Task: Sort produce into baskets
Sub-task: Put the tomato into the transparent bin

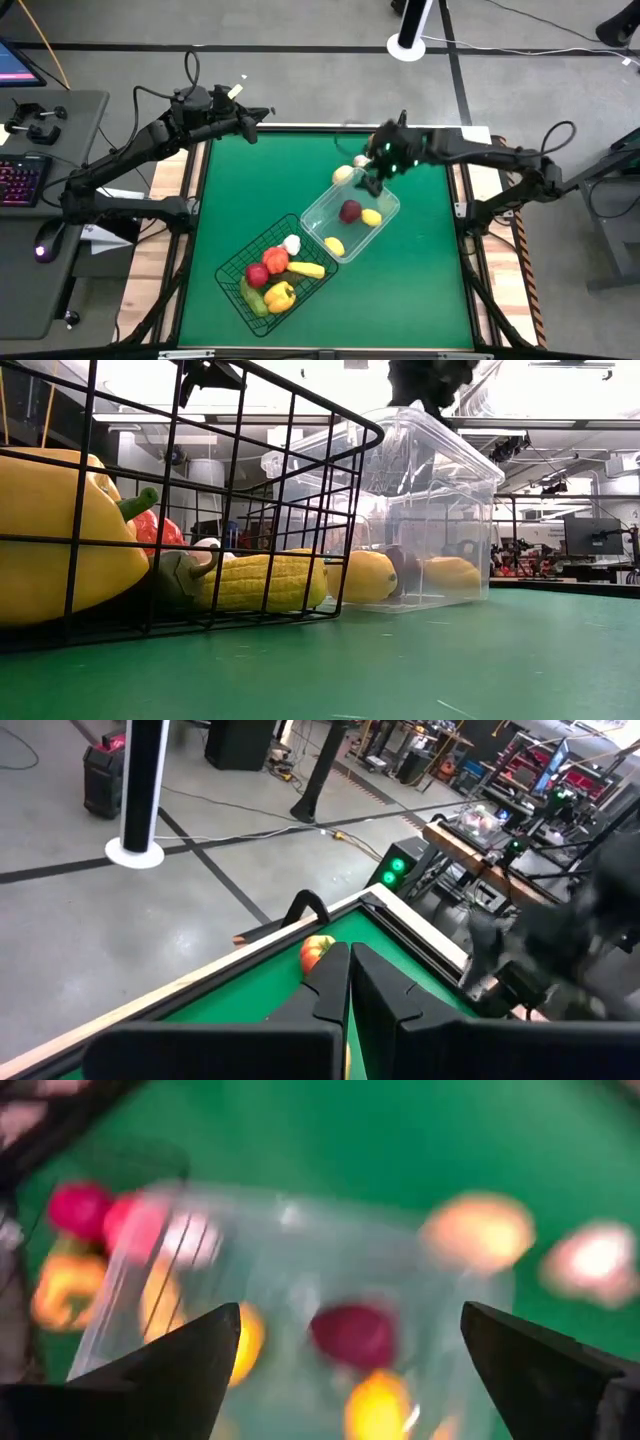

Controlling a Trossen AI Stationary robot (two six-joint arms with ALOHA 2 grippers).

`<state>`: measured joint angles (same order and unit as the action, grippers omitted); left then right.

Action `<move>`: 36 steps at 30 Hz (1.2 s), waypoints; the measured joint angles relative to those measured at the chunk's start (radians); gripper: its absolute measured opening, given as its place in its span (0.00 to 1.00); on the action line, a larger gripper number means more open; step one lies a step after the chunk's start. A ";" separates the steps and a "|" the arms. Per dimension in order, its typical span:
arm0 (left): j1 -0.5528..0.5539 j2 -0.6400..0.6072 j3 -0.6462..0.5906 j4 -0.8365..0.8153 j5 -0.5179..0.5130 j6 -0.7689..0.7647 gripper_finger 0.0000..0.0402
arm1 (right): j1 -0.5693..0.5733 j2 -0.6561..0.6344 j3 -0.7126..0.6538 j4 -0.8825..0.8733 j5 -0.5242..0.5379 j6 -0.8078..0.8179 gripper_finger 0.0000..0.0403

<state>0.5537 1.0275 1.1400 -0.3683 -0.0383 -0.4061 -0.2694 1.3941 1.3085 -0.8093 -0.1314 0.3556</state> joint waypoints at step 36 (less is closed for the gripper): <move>0.000 0.000 0.000 -0.002 0.001 -0.012 0.00 | -0.610 0.540 0.168 0.005 0.111 0.181 0.93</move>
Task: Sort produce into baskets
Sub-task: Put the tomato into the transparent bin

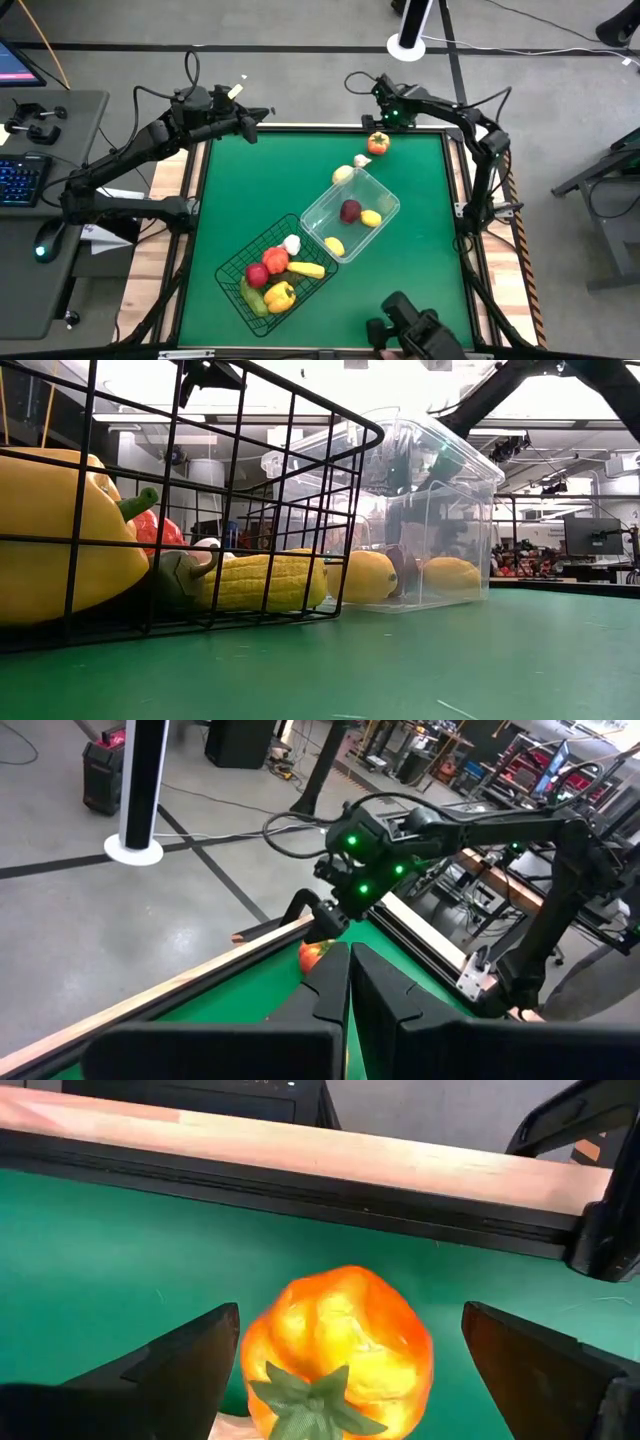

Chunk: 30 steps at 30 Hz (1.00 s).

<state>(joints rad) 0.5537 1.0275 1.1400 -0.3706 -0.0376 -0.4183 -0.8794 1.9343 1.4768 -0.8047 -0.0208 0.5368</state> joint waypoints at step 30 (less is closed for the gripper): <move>0.000 0.000 0.000 -0.034 0.000 0.019 0.00 | 0.144 0.001 -0.002 -0.088 0.138 -0.022 0.63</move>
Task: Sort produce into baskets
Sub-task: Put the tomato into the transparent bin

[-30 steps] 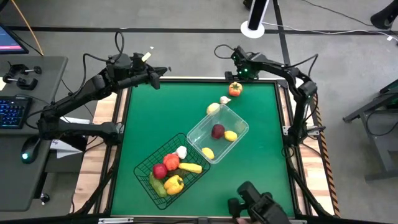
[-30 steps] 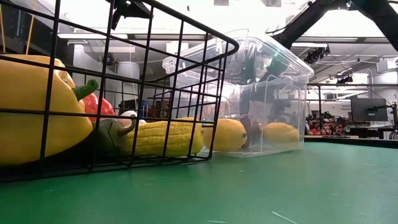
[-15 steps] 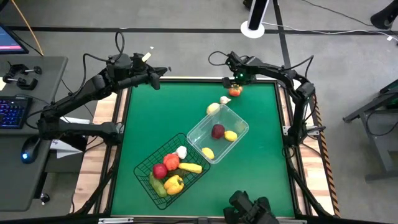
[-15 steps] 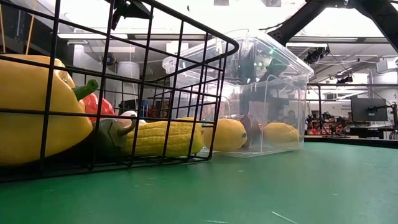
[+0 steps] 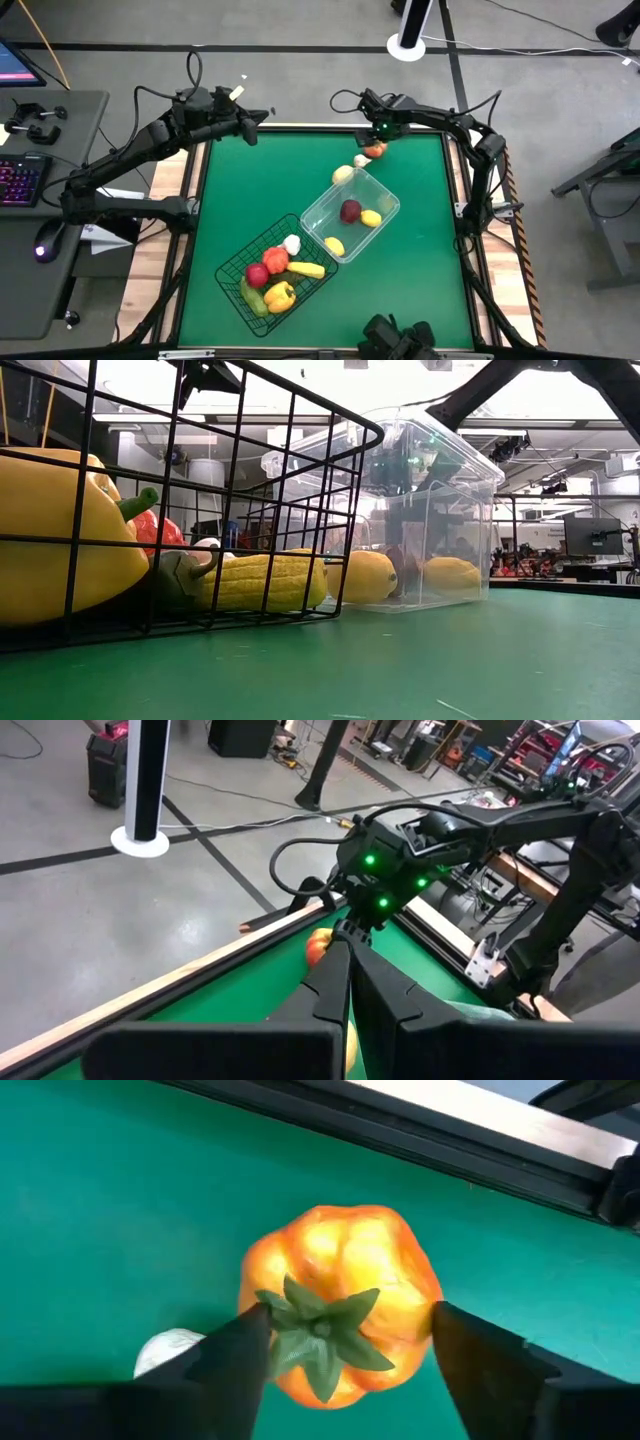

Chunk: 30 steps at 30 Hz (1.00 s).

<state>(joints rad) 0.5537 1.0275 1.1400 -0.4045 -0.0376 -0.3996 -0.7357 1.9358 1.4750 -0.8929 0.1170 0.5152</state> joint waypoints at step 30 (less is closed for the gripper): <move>0.000 0.000 0.000 0.003 0.000 0.064 0.00 | 0.009 -0.171 -0.003 -0.038 0.014 -0.134 0.00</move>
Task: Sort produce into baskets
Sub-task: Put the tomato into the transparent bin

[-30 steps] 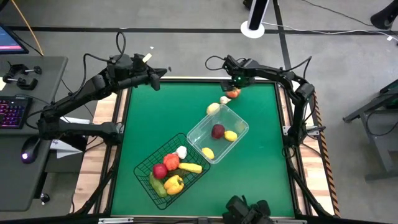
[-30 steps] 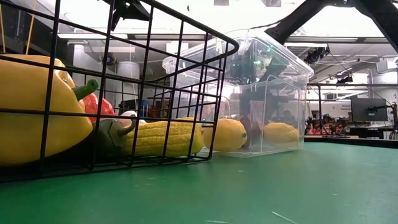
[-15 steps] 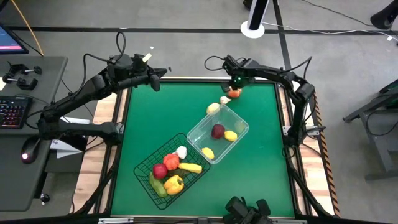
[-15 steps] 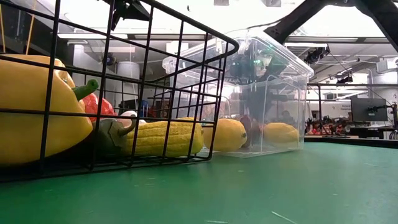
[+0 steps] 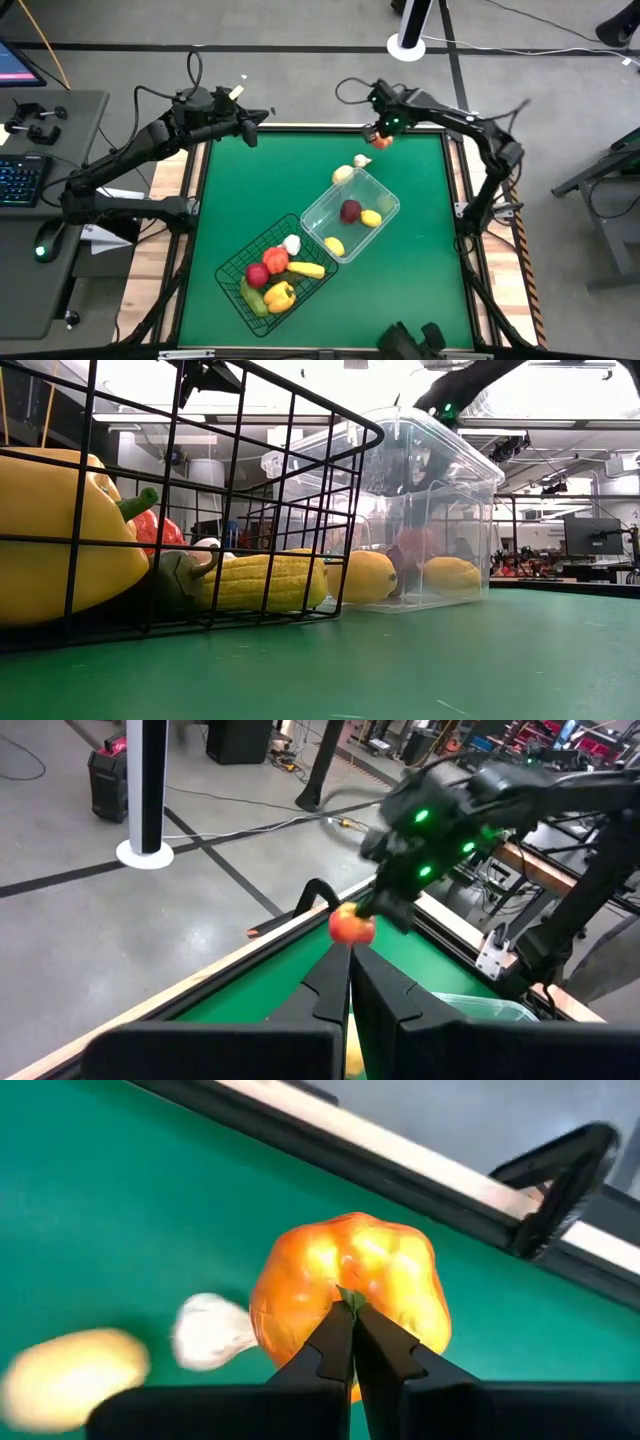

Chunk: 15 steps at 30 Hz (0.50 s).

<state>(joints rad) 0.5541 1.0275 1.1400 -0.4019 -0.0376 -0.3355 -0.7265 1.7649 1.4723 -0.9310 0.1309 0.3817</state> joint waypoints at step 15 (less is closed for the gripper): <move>0.000 0.004 0.000 0.015 0.000 -0.001 0.00 | 0.406 -0.449 0.002 -0.061 -0.494 -0.092 0.00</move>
<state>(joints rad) 0.5541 1.0312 1.1400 -0.3867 -0.0380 -0.3367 -0.3207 1.3159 1.4742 -0.9915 -0.3630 0.2894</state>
